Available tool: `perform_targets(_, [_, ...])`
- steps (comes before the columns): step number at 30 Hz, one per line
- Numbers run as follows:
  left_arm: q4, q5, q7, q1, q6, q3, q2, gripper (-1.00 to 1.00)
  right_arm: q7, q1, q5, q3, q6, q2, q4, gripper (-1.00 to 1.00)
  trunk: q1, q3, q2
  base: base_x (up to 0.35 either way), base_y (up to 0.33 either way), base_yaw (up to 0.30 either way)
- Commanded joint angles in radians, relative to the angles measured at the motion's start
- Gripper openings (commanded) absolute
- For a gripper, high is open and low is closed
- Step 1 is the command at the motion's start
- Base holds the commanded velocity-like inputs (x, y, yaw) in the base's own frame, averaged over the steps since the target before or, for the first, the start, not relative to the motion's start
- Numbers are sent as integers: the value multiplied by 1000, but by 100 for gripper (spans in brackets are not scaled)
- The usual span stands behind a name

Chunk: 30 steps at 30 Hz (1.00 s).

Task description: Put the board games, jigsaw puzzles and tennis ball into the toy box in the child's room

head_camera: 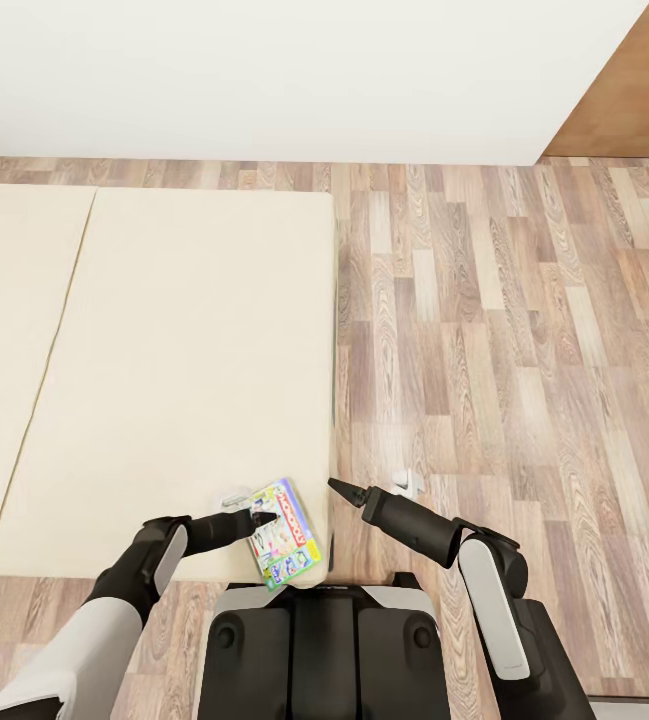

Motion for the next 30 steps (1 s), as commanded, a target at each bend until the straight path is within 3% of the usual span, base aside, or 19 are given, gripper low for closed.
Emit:
perform_targets(1, [0,11,0,0,9,2,0,100,5,0,4,-1,4,1,-1,100,1,-1,-1,0,0,0])
perform_targets(6, [0,61,-12,0,11,1,-1,100,5,0,4,-1,4,1,-1,100,1,-1,-1,0,0,0])
perform_targets(9, [0,74,-31,0,12,0,0,100,5,0,4,-1,4,1,-1,100,1,-1,-1,0,0,0])
perform_targets(30, [1,79,-73,0,12,0,-9,100,5,0,4,-1,4,1,-1,100,1,-1,-1,0,0,0])
